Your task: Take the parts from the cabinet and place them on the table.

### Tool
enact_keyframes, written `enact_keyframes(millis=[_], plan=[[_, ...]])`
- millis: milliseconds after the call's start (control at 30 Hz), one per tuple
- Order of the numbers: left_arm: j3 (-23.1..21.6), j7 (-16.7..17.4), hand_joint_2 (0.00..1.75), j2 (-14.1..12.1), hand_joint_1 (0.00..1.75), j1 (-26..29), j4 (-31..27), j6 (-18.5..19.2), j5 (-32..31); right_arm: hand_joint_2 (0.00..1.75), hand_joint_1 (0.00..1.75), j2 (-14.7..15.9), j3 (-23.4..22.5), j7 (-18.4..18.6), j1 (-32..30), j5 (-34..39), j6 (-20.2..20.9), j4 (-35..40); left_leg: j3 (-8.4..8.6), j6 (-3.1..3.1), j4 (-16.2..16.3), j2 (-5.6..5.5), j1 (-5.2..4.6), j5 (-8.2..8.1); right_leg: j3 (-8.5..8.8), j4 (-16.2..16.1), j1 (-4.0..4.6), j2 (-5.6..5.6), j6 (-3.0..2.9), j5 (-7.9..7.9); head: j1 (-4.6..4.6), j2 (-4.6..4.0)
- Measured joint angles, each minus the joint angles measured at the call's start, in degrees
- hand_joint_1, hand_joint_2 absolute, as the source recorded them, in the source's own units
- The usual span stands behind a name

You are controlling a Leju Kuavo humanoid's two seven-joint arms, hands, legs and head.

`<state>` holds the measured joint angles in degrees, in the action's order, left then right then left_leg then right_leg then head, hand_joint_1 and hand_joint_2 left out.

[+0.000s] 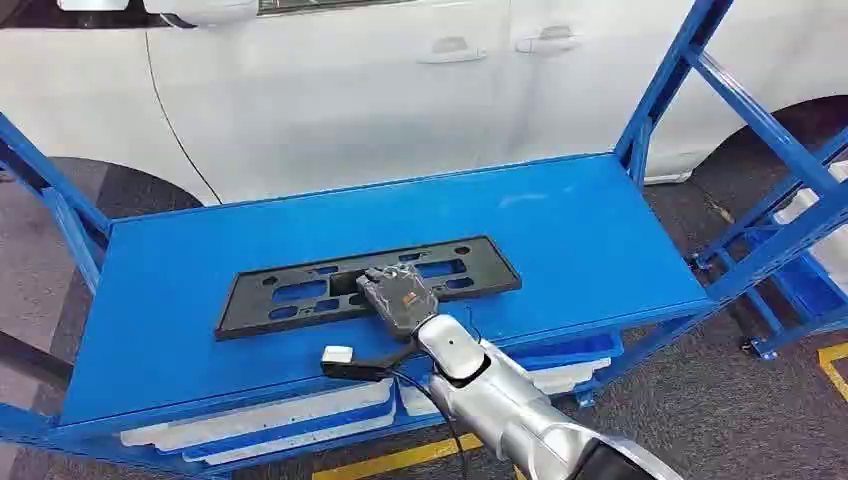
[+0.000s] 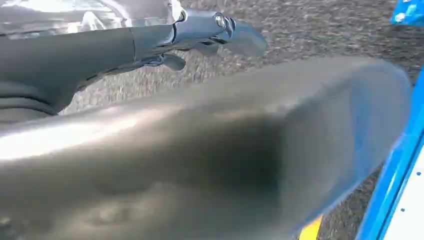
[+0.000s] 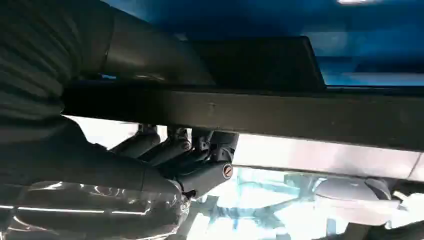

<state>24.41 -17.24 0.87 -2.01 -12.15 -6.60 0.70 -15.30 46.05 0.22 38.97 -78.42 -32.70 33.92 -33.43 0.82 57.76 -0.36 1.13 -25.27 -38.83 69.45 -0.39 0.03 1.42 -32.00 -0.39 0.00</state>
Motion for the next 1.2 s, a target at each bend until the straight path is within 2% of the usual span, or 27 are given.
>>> enact_keyframes(millis=[33, 67, 100, 167, 200, 233, 267, 367, 400, 433, 467, 533, 567, 600, 633, 700, 733, 800, 867, 933, 967, 1033, 1067, 1100, 1133, 1167, 1200], plan=[[0.0, -0.2, 0.0, 0.0, 0.0, 0.0, 0.0, 0.1, 0.0, 1.75, 1.75, 0.0, 0.1, -0.2, -0.1, 0.0, 0.1, 0.0, -0.01, 0.04, 0.0, 0.0, -0.07, -0.03, -2.22, 4.5, 0.01, 0.0, 0.05, -1.57, 0.02, 0.0], [0.1, -0.4, 0.0, 0.0, 0.0, 0.1, 0.0, 0.3, 0.0, 1.75, 1.75, 0.0, 0.2, -0.2, -0.2, 0.0, 0.1, 0.0, 0.0, 0.08, 0.0, -0.02, -0.16, -0.05, -3.73, 7.2, 0.02, 0.0, -0.04, -1.86, 0.0, 0.0], [0.1, -0.8, 0.0, 0.0, 0.0, 0.1, 0.0, 0.5, 0.0, 1.75, 1.75, 0.0, 0.3, -0.2, -0.2, 0.0, 0.2, 0.0, 0.05, 0.13, 0.1, -0.05, -0.23, -0.09, -3.69, 6.7, 0.02, 0.0, -0.18, -0.88, 0.0, -0.02], [0.1, -2.4, 0.0, 0.0, 0.0, 0.1, 0.0, 0.9, -0.4, 1.75, 1.75, 0.0, 0.4, -0.4, 0.0, 0.2, 0.6, 0.1, 0.24, 0.13, 0.1, -0.19, -0.44, -0.18, 0.01, -1.3, 0.18, 0.01, -0.87, 3.9, 0.02, 0.0], [0.1, -3.0, 1.75, 0.0, 0.0, 0.1, 0.0, 1.1, -0.7, 1.75, 1.75, -0.1, 0.4, -0.5, 0.0, 0.4, 0.6, 0.2, 0.43, 0.08, 0.1, -0.24, -0.55, -0.23, 2.99, -7.4, 0.42, 0.01, -1.52, 6.58, 0.02, 0.0], [0.1, -3.8, 1.75, 0.3, 0.0, 0.1, 0.0, 1.2, -0.8, 1.75, 1.75, -0.1, 0.5, -0.6, 0.1, 0.5, 0.5, 0.2, 0.38, 0.04, 0.1, -0.23, -0.5, -0.26, 4.48, -10.9, 0.73, 0.01, -2.17, 6.87, -0.02, 0.0], [0.1, -5.0, 1.75, 0.3, 0.0, 0.1, 0.0, 1.5, -1.0, 1.75, 1.75, -0.1, 0.5, -0.7, 0.2, 0.8, 0.5, 0.4, 0.17, -0.29, 0.3, -0.27, -0.85, -0.38, 4.67, -11.6, 0.82, -0.2, -2.03, 6.89, -0.17, 0.0], [0.1, -6.1, 1.75, 0.3, 0.0, 0.2, 0.0, 1.9, -1.5, 1.75, 1.75, 0.1, 0.5, -1.3, 0.1, 2.2, 0.3, 1.4, 0.38, -1.23, -0.2, -0.08, -0.47, -0.22, 4.61, -11.7, 1.14, -0.05, -2.3, 6.96, -0.02, 0.0], [0.1, -6.2, 1.75, 0.3, 0.0, 0.2, 0.0, 1.8, -1.8, 1.75, 1.75, 0.2, 0.2, -1.4, 0.1, 2.7, 0.2, 2.2, 0.41, -1.58, 0.3, 0.01, -0.84, -0.67, 5.18, -12.8, 0.19, -0.16, -2.54, 7.51, -0.09, 0.0], [0.1, -6.2, 1.75, 0.4, 0.0, 0.3, 0.0, 1.8, -1.9, 1.75, 1.75, 0.3, 0.0, -1.7, 0.0, 3.2, 0.2, 2.8, -0.13, -1.86, 1.8, 0.03, -0.79, -1.71, 5.65, -13.3, 0.24, -0.16, -2.7, 7.61, -0.07, 0.0], [0.1, -6.0, 1.75, 0.4, 0.0, 0.3, 0.0, 1.8, -2.0, 1.75, 1.75, 0.4, -0.2, -1.9, 0.0, 3.7, -0.1, 3.6, -1.62, -1.97, 5.3, 0.03, -0.61, -3.95, 5.74, -13.3, 0.22, -0.27, -2.92, 7.62, -0.44, 0.0], [0.1, -5.2, 1.75, 0.3, 0.0, 0.4, 0.0, 1.8, -2.1, 1.75, 1.75, 0.8, -0.8, -2.6, -0.3, 5.1, -0.5, 5.1, -5.65, -2.46, 14.0, 0.04, -0.41, -8.04, 5.73, -13.3, 0.27, -0.27, -3.01, 7.56, -0.44, 0.0], [0.1, -4.6, 1.75, 0.3, 0.0, 0.4, 0.0, 1.9, -2.3, 1.75, 1.75, 1.2, -1.2, -3.1, -0.7, 6.0, -0.7, 6.4, -7.26, -2.68, 17.2, 0.05, -0.32, -8.92, 5.7, -13.2, 0.26, -0.28, -2.99, 7.54, -0.46, 0.0], [0.1, -4.1, 1.75, 0.3, 0.0, 0.6, 0.0, 1.9, -2.4, 1.75, 1.75, 1.7, -1.9, -3.6, -1.4, 7.0, -0.8, 8.2, -7.62, -2.84, 17.6, 0.06, -0.14, -8.16, 5.72, -13.1, 0.21, -0.26, -2.96, 7.49, -0.46, 0.0], [0.1, -3.6, 1.75, 0.3, 0.0, 0.8, 0.0, 1.9, -2.4, 1.75, 1.75, 2.2, -2.5, -4.4, -1.9, 8.6, -0.8, 10.0, -6.55, -3.0, 15.1, 0.07, 0.08, -6.21, 5.74, -13.0, 0.17, -0.19, -2.81, 7.37, -0.46, 0.0], [0.2, -2.8, 1.75, 0.3, 0.0, 0.8, 0.0, 1.9, -2.4, 1.75, 1.75, 3.3, -4.5, -8.9, -3.0, 16.6, -0.4, 15.0, -1.51, -3.25, 4.6, 0.2, 0.56, -0.62, 5.75, -12.2, 0.0, -0.04, -2.34, 6.82, -0.46, 0.0], [0.3, -2.4, 1.75, 0.4, 0.0, 0.8, 0.0, 1.8, -2.4, 1.75, 1.75, 3.8, -5.7, -12.4, -3.5, 22.5, 0.4, 17.9, 0.04, -3.33, 1.1, 0.3, 0.76, -0.37, 5.57, -11.8, 0.09, 0.01, -1.95, 6.51, -0.46, 0.0], [0.6, -1.3, 1.75, 0.4, 0.0, 0.7, 0.1, 1.4, -2.1, 1.75, 1.75, 5.1, -8.6, -21.8, -5.0, 39.6, 3.2, 24.9, -0.02, -2.26, 0.9, -0.01, 0.37, -0.78, 4.96, -11.4, 0.57, 0.13, -1.41, 6.52, -0.5, 0.0], [1.0, -0.9, 1.75, 0.4, 0.0, 0.9, 0.2, 2.0, -1.7, 1.75, 1.75, 6.2, -11.5, -27.9, -7.1, 56.7, 8.3, 32.6, -0.12, -1.6, 1.0, -0.12, 0.16, -0.8, 5.07, -11.6, 0.45, 0.05, -0.98, 6.63, -0.44, 0.0], [1.8, -1.6, 1.75, 0.5, 0.0, 1.1, 0.2, 3.4, -0.7, 1.75, 1.75, 7.7, -14.5, -30.2, -9.6, 69.9, 15.2, 40.0, 0.06, -0.62, 0.4, -0.15, 0.39, -0.38, 4.74, -10.4, 0.05, 0.05, -0.21, 5.42, -0.35, 0.0], [2.0, -1.7, 1.75, 0.5, 0.0, 1.0, 0.2, 3.6, -0.6, 1.75, 1.75, 8.1, -15.4, -30.6, -10.3, 72.3, 16.3, 42.2, 0.01, -0.19, 0.4, -0.13, 0.38, -0.38, 3.26, -7.3, 0.07, 0.06, -0.03, 3.4, -0.2, 0.0], [2.5, -1.8, 1.75, 0.5, 0.0, 1.0, 0.2, 4.0, -0.6, 1.75, 1.75, 9.2, -17.3, -30.8, -11.2, 74.6, 18.4, 46.6, -0.04, -0.04, 0.4, -0.03, 0.21, -0.38, -1.13, 1.7, 0.0, 0.05, 0.3, -0.67, -0.02, 0.0], [2.8, -1.8, 1.75, 0.4, 0.0, 1.0, 0.2, 4.1, -0.5, 1.75, 1.75, 9.9, -17.9, -31.2, -12.1, 77.8, 21.3, 48.4, -0.03, 0.04, 0.4, 0.0, 0.13, -0.43, -3.09, 5.7, -0.01, 0.04, 0.39, -1.88, -0.02, 0.0], [3.0, -1.8, 1.75, 0.4, 0.0, 1.0, 0.2, 4.2, -0.5, 1.75, 1.75, 11.1, -18.5, -32.1, -13.3, 83.2, 26.6, 50.1, -0.02, 0.09, 0.5, -0.03, 0.11, -0.46, -3.87, 7.0, -0.03, 0.04, 0.4, -1.63, -0.02, -0.02], [3.2, -1.8, 1.75, 0.4, 0.0, 1.0, 0.2, 4.3, -0.3, 1.75, 1.75, 12.6, -19.1, -33.0, -14.7, 89.6, 34.8, 52.2, 0.0, 0.1, 0.5, -0.16, 0.11, -0.47, -3.16, 5.4, -0.02, 0.04, 0.32, -0.12, 0.0, 0.0], [3.3, -1.8, 1.75, 0.4, 0.0, 1.0, 0.2, 4.3, -0.2, 1.75, 1.75, 13.8, -19.9, -33.3, -15.7, 95.4, 43.0, 54.7, 0.04, 0.12, 0.6, -0.26, 0.11, -0.53, -1.34, 1.4, -0.02, 0.05, 0.16, 2.16, 0.24, 0.0], [3.4, -1.7, 1.75, 0.5, 0.0, 1.2, 0.2, 4.4, -0.2, 1.75, 1.75, 14.2, -20.5, -33.1, -16.2, 98.2, 47.2, 56.1, 0.07, 0.0, 0.6, -0.3, 0.09, -0.62, 0.95, -3.4, 0.0, 0.04, -0.03, 4.58, 0.35, 0.0]])
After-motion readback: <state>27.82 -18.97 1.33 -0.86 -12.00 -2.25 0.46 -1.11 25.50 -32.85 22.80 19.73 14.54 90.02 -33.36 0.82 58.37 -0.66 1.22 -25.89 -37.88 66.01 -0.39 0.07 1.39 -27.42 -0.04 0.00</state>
